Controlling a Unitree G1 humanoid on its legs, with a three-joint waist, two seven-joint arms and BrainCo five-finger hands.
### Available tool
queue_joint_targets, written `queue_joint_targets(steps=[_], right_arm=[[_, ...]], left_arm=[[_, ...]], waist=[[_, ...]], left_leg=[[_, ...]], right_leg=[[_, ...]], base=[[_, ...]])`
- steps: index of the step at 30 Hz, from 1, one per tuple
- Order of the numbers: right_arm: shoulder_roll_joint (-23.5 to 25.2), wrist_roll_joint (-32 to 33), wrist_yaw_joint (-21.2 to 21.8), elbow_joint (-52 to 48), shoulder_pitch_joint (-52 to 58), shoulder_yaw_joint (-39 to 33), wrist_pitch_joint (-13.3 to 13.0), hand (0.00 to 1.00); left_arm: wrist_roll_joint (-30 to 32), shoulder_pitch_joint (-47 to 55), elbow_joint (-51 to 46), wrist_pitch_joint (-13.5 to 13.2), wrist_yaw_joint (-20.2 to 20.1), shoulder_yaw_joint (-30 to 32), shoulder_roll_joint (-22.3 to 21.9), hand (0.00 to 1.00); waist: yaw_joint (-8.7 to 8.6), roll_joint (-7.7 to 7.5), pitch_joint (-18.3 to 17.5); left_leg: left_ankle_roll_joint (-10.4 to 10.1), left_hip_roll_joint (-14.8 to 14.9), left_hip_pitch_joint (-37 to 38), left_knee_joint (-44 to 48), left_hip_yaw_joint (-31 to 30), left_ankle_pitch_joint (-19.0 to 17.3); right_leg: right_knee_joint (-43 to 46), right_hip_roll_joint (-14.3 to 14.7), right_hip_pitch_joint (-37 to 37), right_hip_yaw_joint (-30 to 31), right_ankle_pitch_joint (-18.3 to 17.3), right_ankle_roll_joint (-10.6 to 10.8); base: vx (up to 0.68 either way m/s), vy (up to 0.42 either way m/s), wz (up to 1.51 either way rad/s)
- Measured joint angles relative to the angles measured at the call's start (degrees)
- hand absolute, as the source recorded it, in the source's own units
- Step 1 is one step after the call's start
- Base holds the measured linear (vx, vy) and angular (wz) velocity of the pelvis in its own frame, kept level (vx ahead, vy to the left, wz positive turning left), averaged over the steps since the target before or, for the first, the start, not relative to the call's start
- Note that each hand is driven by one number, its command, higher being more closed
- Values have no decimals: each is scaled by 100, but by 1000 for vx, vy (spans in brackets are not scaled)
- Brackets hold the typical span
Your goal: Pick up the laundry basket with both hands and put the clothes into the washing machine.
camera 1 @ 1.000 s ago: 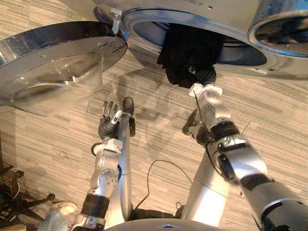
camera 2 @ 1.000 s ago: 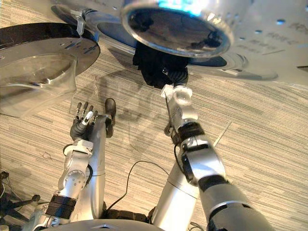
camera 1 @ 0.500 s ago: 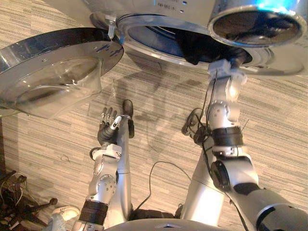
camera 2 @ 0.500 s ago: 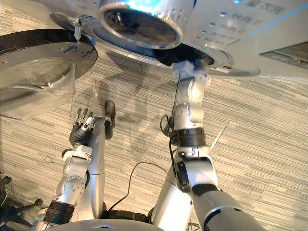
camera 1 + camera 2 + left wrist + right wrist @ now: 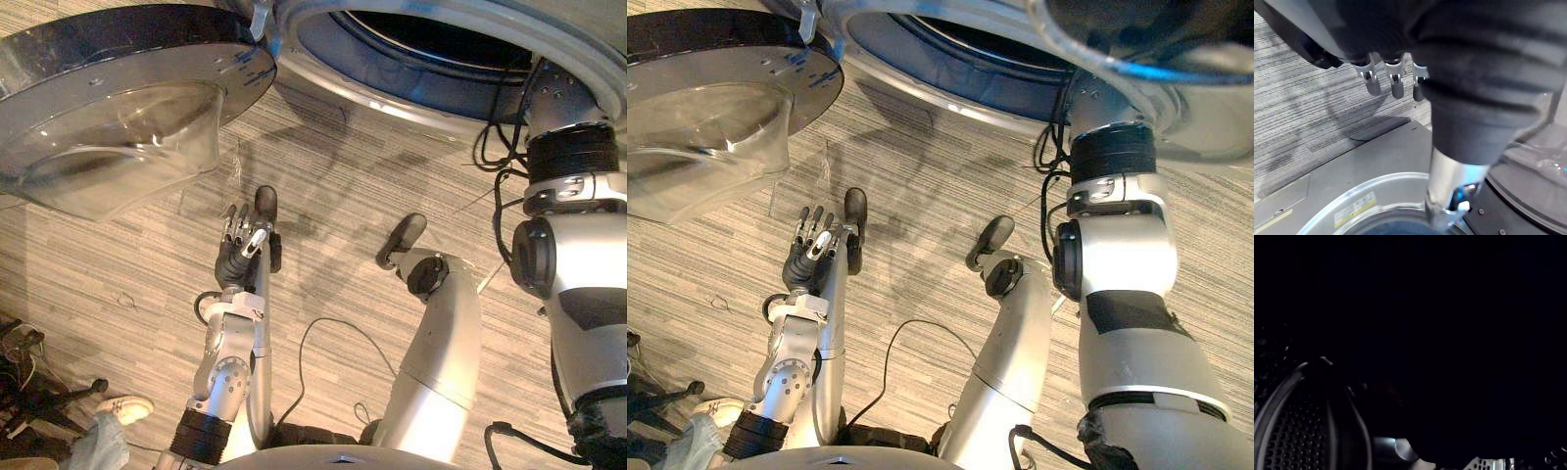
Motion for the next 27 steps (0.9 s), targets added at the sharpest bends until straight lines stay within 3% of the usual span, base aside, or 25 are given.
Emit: queue_joint_targets(steps=[1, 2, 5, 8, 12, 15, 19, 21, 27], right_arm=[[-18, 73, 6, 124, -161, 163, 0, 100], [-52, 112, 3, 132, -215, 209, 0, 0], [-88, 307, -75, 59, -448, 225, -100, 0], [-87, 251, -393, 44, -526, -34, -546, 0], [-83, 240, -424, 45, -527, -115, -611, 0], [-44, 26, -220, 94, -503, 265, -389, 0], [152, -1151, 590, 39, -86, 1522, 388, 0], [266, -1391, 962, -392, 282, 2056, 691, 0], [294, -2313, 2028, -2415, 1747, 3326, 888, 0]], left_arm=[[-1, 2, -45, -22, -3, -47, -15, 0], [-1, 3, -79, -24, -7, -122, -14, 0], [6, 9, -153, -30, -28, -422, 5, 0], [8, 74, -234, -27, -29, -577, 30, 0], [8, 159, -257, -26, -38, -670, 41, 0], [8, 250, -278, -27, -50, -653, 48, 0], [6, 275, -166, -30, -85, -473, 61, 0], [3, 276, -64, -31, -210, -452, 136, 0], [148, 276, -12, 49, -431, -660, 482, 0]], waist=[[-30, 0, 0], [-29, -1, 1], [-39, -12, 7], [-46, -39, 23], [-47, -44, 26], [-128, -62, 36], [-309, -158, 82], [-365, -202, 98], [-433, -282, 94]], left_leg=[[0, 6, -85, 38, -37, 22], [0, 10, -142, 71, -57, 32], [10, 37, -305, 145, -104, 82], [0, 28, -390, 169, -156, 122], [-4, 5, -390, 168, -154, 142], [-2, 8, -358, 162, -89, 142], [24, 80, -158, 88, -2, 125], [25, 136, -31, -13, 59, 127], [-23, 234, 153, -379, 136, 240]], right_leg=[[0, 10, -46, -31, 44, -23], [1, 20, -75, -53, 72, -33], [-15, 88, -179, -68, 201, -66], [-5, 88, -227, -94, 226, -70], [13, 89, -239, -67, 242, -70], [-6, 91, -238, -13, 263, -47], [-128, 142, -88, 53, 255, 30], [-228, 193, 5, 56, 272, 58], [-460, 304, 69, 37, 310, 51]], base=[[-49, 27, -12], [-71, 42, -9], [-56, 35, -9], [-47, 31, 0], [-17, 10, 3], [-11, 21, -2], [-20, 26, -10], [-26, 19, -13], [-8, 2, -4]])
